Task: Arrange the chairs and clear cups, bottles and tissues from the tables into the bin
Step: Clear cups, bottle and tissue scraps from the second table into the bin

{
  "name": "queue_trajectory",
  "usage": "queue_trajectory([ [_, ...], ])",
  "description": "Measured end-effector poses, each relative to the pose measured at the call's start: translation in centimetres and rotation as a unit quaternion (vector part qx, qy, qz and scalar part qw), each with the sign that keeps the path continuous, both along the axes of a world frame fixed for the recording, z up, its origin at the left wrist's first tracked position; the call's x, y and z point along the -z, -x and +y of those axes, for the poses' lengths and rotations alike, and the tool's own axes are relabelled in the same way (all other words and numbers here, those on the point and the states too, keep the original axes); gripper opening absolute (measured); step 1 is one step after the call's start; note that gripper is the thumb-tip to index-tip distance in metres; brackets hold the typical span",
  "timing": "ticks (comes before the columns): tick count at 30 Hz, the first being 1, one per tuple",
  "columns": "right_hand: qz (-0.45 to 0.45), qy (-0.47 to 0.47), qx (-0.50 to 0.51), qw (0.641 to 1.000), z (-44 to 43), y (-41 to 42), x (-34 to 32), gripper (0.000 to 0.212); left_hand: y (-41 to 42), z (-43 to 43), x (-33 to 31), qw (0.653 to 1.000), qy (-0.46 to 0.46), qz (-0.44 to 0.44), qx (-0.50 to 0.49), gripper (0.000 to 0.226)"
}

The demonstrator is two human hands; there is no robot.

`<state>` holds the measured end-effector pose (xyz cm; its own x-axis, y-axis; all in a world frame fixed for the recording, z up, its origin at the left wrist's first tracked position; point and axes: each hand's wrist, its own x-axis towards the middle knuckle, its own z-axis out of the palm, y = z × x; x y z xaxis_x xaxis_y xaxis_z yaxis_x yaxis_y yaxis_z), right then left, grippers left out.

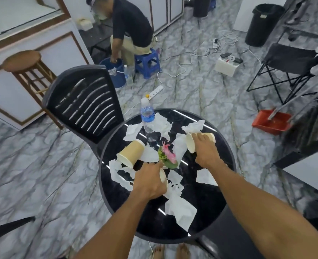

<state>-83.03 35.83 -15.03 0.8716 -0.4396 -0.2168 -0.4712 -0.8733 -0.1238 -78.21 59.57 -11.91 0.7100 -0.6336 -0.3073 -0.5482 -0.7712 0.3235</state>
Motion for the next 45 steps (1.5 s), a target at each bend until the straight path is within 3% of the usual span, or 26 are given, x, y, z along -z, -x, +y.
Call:
queue_trajectory([
  [6,-0.001,0.079,-0.027,0.997,-1.0,-0.3,1.3,0.078,1.0,0.4,-0.3,1.000,-0.006,-0.013,-0.010,0.046],
  [17,-0.013,-0.022,-0.004,1.000,0.5,3.2,-0.5,0.073,3.8,0.8,-4.3,0.998,0.036,-0.050,-0.010,0.054],
  [27,0.002,-0.028,-0.010,1.000,4.3,6.0,3.5,0.077,4.3,2.2,-2.8,0.996,0.052,-0.066,0.028,0.061],
  [32,-0.025,-0.031,0.002,0.999,5.8,7.0,1.7,0.075,4.7,2.4,-3.3,0.994,0.075,-0.061,0.044,0.056],
  [39,-0.071,0.008,0.094,0.993,5.7,12.2,-5.0,0.076,7.6,-0.6,-7.9,0.980,0.148,-0.068,0.114,0.044],
  [45,-0.153,0.036,0.264,0.952,3.1,22.2,-12.6,0.060,12.5,-5.3,-11.7,0.957,0.265,0.001,0.120,0.059],
])
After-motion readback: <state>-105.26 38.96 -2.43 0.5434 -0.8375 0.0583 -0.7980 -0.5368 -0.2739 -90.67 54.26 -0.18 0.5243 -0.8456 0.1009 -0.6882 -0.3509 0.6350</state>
